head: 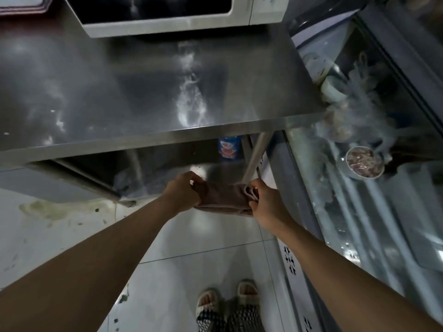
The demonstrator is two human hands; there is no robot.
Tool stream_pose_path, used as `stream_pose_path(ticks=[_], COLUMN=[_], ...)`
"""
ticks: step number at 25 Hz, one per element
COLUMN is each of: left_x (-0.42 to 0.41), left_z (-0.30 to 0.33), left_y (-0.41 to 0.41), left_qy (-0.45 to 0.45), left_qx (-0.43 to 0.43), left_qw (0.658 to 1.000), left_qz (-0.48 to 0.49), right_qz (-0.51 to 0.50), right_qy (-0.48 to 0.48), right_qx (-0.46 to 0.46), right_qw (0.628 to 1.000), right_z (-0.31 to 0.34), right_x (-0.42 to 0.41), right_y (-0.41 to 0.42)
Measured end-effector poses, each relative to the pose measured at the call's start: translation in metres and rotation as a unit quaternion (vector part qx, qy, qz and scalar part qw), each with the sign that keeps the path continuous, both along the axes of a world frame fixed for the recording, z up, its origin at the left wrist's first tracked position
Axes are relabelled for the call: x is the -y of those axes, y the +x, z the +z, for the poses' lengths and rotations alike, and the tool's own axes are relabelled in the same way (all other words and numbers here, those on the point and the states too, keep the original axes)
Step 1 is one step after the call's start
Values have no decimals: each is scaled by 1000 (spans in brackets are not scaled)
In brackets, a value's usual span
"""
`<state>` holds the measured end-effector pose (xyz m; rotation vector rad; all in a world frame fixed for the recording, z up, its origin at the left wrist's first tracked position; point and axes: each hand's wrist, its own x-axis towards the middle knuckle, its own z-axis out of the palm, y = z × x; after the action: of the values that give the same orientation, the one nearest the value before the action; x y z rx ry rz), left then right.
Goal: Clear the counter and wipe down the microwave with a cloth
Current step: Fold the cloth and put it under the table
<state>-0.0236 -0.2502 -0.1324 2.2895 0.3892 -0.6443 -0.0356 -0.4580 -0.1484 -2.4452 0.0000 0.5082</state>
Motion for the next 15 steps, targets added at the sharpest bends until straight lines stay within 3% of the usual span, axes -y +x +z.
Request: stream_pose_path(ticks=[15], left_x=[3], left_z=[-273], left_y=[65], left_qy=[95], left_qx=[47], left_qw=[993], left_qz=[44], right_qz=[112], right_qy=[-89], right_qx=[104], right_qw=[984], right_z=[-264], right_x=[-15], right_y=[93])
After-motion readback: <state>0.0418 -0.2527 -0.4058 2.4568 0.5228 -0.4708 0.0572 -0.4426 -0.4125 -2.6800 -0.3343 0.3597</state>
